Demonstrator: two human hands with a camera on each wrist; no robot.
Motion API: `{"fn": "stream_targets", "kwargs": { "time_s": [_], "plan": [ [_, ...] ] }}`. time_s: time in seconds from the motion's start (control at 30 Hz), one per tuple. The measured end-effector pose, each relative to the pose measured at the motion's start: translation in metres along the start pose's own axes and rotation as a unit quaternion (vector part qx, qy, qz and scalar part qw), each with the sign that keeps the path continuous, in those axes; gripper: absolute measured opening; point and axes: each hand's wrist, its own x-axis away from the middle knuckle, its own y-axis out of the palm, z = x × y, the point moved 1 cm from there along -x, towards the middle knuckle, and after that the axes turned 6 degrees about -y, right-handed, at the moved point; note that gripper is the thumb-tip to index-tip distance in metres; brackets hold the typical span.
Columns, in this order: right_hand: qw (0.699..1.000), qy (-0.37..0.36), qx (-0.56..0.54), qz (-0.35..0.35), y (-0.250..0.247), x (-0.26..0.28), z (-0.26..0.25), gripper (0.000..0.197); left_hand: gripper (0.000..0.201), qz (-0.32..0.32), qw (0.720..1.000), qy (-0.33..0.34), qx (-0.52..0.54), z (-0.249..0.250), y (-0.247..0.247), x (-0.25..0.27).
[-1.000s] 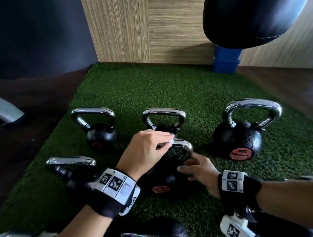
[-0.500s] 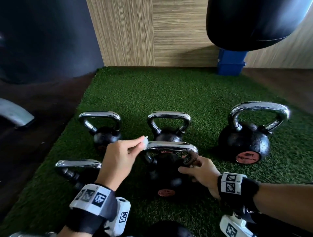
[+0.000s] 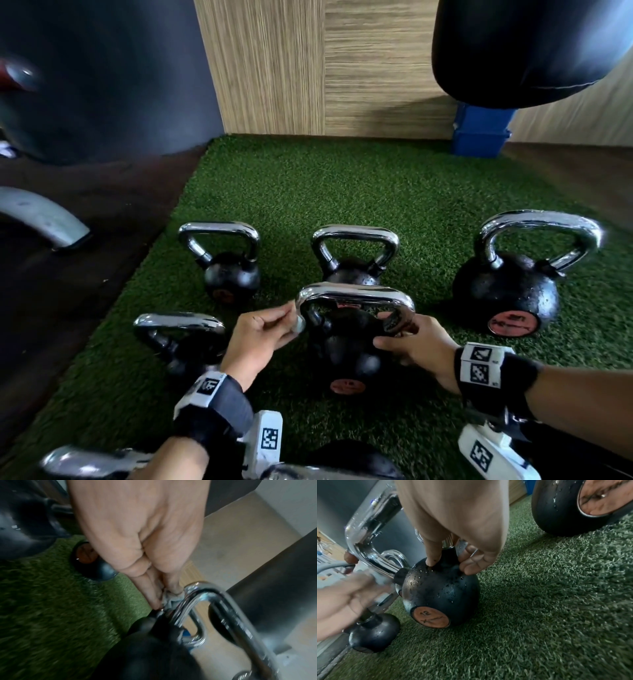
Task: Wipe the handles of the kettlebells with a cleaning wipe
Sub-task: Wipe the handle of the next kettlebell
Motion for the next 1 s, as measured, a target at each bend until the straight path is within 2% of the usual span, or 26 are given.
{"fn": "stream_targets", "kwargs": {
  "time_s": [0.07, 0.17, 0.33, 0.47, 0.6, 0.7, 0.83, 0.93, 1.0],
  "plan": [
    [1.000, 0.007, 0.001, -0.006, 0.001, 0.000, -0.002, 0.039, 0.018, 0.024, 0.999, -0.029, -0.013, -0.015, 0.005, 0.000],
    [1.000, 0.007, 0.020, -0.009, 0.000, 0.003, -0.005, 0.039, 0.019, 0.043, 0.998, -0.036, -0.028, -0.025, 0.008, -0.001],
    [0.998, 0.013, 0.062, -0.008, -0.001, 0.011, -0.008, 0.047, 0.041, 0.005, 0.999, 0.001, -0.043, -0.027, 0.004, 0.007],
    [0.991, 0.015, 0.130, 0.009, -0.007, 0.023, -0.001, 0.043, 0.025, 0.036, 0.994, 0.042, -0.097, -0.020, 0.018, 0.001],
    [0.977, 0.006, 0.209, 0.037, -0.013, 0.036, 0.008, 0.036, 0.032, 0.089, 0.964, 0.086, -0.235, -0.007, 0.035, -0.020],
    [0.975, -0.016, 0.220, 0.015, -0.009, 0.041, 0.011, 0.039, 0.027, 0.106, 0.938, 0.136, -0.302, -0.001, 0.049, -0.034],
    [0.958, -0.075, 0.277, -0.030, 0.000, 0.041, -0.001, 0.010, 0.026, 0.075, 0.918, 0.173, -0.349, 0.006, 0.069, -0.056],
    [0.928, -0.123, 0.341, -0.082, 0.006, 0.031, -0.018, 0.013, 0.024, 0.032, 0.922, 0.163, -0.349, 0.011, 0.073, -0.071],
    [0.906, -0.144, 0.386, -0.100, 0.006, 0.019, -0.028, 0.015, 0.017, -0.001, 0.947, 0.115, -0.300, 0.009, 0.071, -0.076]
  ]
}}
